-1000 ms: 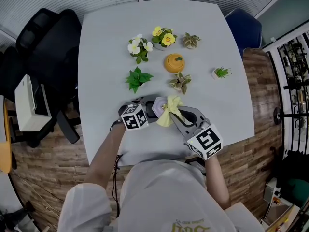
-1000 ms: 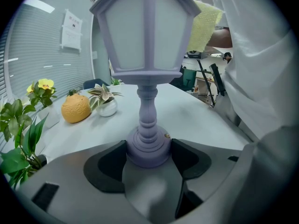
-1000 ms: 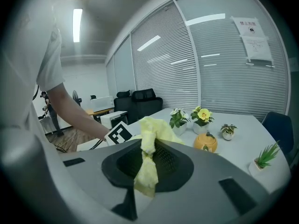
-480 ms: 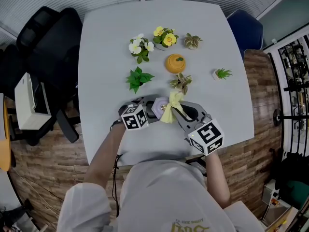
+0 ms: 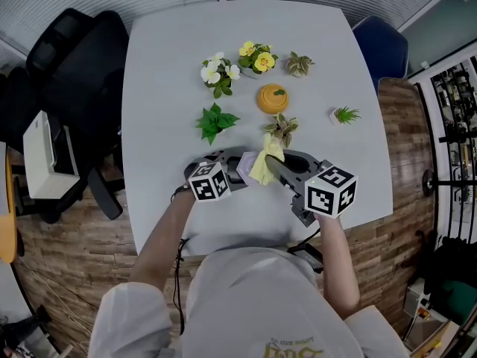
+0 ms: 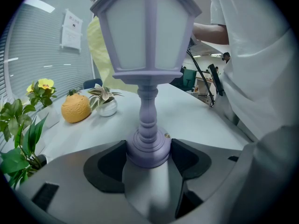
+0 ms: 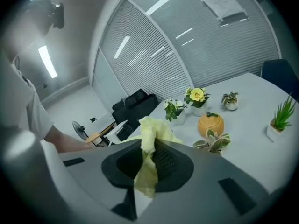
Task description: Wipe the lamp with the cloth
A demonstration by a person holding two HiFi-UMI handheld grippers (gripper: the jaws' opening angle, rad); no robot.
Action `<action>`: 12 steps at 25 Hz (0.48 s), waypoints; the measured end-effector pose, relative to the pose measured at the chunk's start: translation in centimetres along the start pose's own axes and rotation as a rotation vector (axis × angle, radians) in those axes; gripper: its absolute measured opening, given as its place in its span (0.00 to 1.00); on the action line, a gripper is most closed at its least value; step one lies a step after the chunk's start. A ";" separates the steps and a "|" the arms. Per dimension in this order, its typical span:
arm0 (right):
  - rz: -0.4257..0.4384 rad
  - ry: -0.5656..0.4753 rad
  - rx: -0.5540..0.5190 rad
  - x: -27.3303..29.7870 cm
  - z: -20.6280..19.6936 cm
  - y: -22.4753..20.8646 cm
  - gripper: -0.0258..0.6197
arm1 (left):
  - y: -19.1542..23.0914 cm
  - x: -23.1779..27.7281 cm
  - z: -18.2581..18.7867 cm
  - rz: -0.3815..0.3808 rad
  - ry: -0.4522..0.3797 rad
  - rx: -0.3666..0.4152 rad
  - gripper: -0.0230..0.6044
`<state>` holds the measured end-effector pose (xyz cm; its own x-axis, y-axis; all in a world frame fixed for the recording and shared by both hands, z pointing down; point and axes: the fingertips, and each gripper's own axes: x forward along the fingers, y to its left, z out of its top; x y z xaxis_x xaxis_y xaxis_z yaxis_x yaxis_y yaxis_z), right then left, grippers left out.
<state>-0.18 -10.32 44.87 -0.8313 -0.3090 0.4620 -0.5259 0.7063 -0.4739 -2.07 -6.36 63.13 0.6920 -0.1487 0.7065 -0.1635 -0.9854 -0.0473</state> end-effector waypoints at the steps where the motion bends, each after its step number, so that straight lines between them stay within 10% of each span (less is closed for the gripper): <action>1: 0.009 0.015 0.013 0.2 0.0 -0.1 0.13 | 0.0 0.0 0.0 0.000 0.000 0.000 0.51; 12: 0.035 0.101 0.046 1.3 0.8 0.1 0.13 | -0.1 -0.1 0.1 0.001 0.001 0.000 0.51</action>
<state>-1.44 -11.15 44.75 -0.8282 -0.2177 0.5164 -0.5066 0.6848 -0.5238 -2.03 -6.24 62.97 0.6911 -0.1498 0.7071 -0.1640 -0.9853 -0.0484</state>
